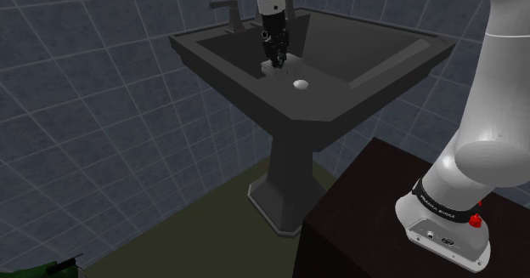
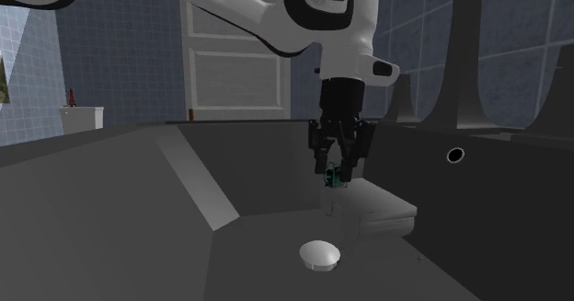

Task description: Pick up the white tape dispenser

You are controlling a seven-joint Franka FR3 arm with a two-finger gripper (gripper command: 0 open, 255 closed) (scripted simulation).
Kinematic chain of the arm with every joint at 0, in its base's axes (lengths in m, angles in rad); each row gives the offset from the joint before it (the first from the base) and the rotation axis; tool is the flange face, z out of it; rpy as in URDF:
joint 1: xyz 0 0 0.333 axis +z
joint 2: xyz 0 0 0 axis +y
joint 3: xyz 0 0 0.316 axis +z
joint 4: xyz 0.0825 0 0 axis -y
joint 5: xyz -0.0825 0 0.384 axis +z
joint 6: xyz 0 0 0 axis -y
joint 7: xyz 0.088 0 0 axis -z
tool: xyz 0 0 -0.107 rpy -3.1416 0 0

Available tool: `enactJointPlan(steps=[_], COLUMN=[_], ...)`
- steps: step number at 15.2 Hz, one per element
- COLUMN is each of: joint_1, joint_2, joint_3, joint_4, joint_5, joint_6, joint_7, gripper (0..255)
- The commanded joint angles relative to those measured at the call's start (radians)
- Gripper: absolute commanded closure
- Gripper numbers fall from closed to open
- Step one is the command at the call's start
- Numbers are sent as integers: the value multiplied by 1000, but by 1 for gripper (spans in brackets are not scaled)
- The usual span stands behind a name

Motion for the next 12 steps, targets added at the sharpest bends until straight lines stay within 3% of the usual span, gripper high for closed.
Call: enactJointPlan(steps=[1,12], joint_1=[0,1], joint_2=[-2,-2], joint_3=[0,0], joint_4=[25,148], joint_5=[0,1], joint_6=[-26,-149], joint_7=[-1,-9], gripper=[255,255])
